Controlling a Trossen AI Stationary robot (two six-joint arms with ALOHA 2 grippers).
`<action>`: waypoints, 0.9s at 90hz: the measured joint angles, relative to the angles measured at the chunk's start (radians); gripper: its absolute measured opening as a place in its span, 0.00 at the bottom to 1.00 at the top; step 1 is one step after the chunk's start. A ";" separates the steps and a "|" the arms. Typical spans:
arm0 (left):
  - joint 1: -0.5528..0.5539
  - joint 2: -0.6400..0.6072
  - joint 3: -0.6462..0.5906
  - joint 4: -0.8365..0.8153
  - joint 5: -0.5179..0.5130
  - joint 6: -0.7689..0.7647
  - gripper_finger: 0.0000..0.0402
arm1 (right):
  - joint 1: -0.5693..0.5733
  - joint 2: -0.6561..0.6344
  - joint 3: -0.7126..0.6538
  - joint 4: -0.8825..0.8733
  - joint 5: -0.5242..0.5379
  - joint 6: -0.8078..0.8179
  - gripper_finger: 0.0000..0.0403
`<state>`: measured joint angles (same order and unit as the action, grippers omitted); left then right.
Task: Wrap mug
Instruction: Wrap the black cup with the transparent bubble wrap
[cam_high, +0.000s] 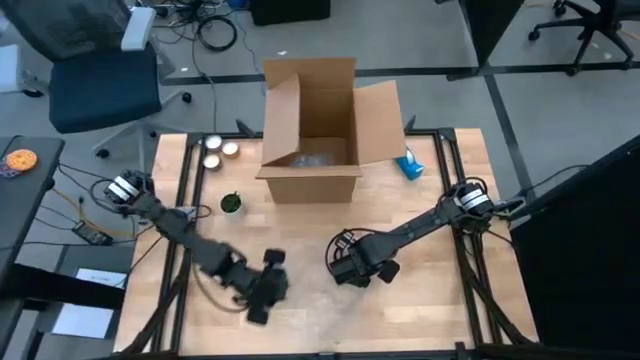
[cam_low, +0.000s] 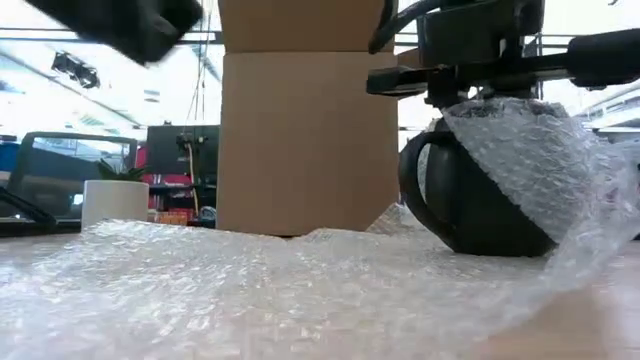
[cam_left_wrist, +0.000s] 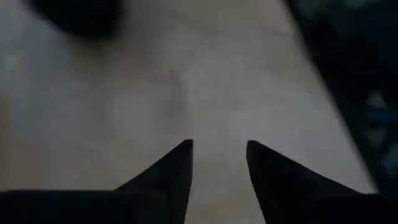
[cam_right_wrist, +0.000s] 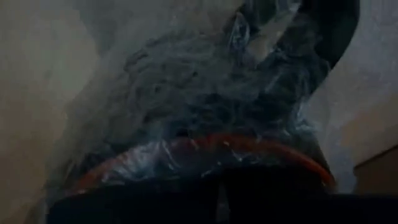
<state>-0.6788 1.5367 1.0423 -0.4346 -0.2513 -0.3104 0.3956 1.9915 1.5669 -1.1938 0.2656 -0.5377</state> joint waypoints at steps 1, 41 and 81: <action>-0.008 0.000 -0.002 -0.013 -0.003 -0.011 0.34 | 0.000 0.000 0.000 0.000 0.001 0.004 0.00; -0.135 0.007 -0.139 -0.145 -0.428 0.239 0.35 | -0.003 0.000 0.000 0.019 -0.007 0.144 0.00; -0.095 0.007 -0.419 0.395 -0.497 0.647 0.35 | -0.002 0.000 0.000 0.056 -0.008 0.178 0.00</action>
<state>-0.7741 1.5436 0.6228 -0.0399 -0.7485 0.3371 0.3931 1.9911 1.5673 -1.1382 0.2577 -0.3595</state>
